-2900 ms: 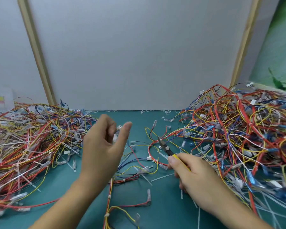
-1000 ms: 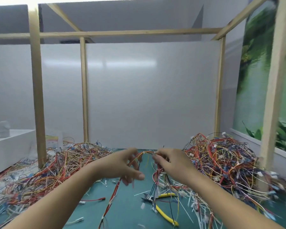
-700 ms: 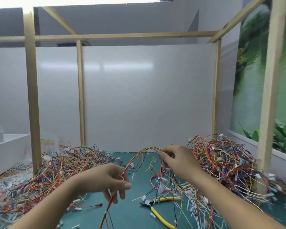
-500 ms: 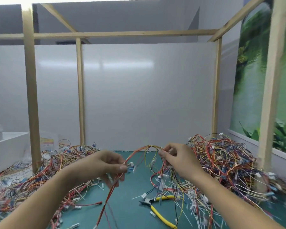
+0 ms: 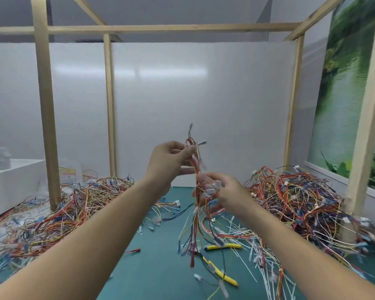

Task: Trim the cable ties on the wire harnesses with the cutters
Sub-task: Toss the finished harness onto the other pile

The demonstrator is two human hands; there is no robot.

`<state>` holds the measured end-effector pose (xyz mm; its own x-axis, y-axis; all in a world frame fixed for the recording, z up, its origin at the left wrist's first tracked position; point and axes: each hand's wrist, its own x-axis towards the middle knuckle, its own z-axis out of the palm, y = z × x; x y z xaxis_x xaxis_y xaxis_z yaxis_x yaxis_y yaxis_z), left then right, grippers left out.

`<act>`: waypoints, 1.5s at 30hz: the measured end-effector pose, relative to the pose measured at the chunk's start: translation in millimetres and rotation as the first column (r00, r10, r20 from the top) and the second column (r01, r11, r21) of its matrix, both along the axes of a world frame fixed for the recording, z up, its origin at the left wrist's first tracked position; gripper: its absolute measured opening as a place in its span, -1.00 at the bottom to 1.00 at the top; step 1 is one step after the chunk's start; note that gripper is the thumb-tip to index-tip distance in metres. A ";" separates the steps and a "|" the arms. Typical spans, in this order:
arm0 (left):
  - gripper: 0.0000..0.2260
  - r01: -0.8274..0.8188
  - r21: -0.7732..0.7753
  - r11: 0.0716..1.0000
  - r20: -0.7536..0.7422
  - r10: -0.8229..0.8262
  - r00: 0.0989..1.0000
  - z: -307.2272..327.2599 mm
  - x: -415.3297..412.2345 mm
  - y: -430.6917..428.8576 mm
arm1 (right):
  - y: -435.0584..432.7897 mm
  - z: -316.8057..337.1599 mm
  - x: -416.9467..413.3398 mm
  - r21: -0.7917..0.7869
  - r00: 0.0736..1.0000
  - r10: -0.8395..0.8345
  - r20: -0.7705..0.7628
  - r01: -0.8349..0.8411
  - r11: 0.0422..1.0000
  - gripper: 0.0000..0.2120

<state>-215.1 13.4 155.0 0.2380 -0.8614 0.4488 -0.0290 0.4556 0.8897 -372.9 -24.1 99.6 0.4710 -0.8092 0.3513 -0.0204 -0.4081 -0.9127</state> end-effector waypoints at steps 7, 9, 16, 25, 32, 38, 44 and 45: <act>-0.71 0.072 0.011 0.997 0.058 -0.073 0.996 2.2 -16.0 -6.6 | -1.3 1.9 -1.6 0.027 0.999 0.010 0.040 -0.011 1.000 -0.88; -0.70 0.083 0.047 0.995 0.123 -0.089 0.988 -0.2 -12.9 -5.2 | -1.3 1.7 -4.9 -0.005 0.999 -0.022 0.023 0.022 1.000 -0.87; -0.82 -0.016 0.116 0.993 0.252 -0.014 0.968 -13.3 22.8 0.4 | -21.3 9.6 -24.0 -0.135 0.984 -0.098 -0.150 0.078 0.988 -0.77; -0.73 0.078 0.231 0.970 0.372 -0.162 0.914 -58.6 -4.6 -14.1 | -109.5 101.4 -83.4 -0.785 0.537 -0.686 -0.491 0.068 0.615 -0.69; -0.65 0.236 0.274 0.932 0.822 -0.355 0.445 -71.9 -105.8 -40.3 | -173.1 122.6 -145.6 -0.568 -0.413 -0.518 -0.749 -0.003 0.823 -0.39; -0.75 -0.022 0.294 0.955 0.822 -0.241 0.516 -108.6 -7.2 -41.1 | -144.0 33.8 -79.2 -0.406 0.091 -0.400 -0.912 -0.055 0.912 -0.54; -0.81 -0.515 0.055 0.855 0.955 0.106 0.278 -130.6 131.8 -37.9 | -104.5 -44.1 21.0 -0.422 0.451 -0.291 -0.844 -0.221 0.879 -0.70; -0.79 -0.597 -0.018 0.802 0.972 0.154 0.178 -134.0 155.9 -37.3 | -98.6 -54.7 36.4 -0.412 0.479 -0.264 -0.837 -0.234 0.881 -0.70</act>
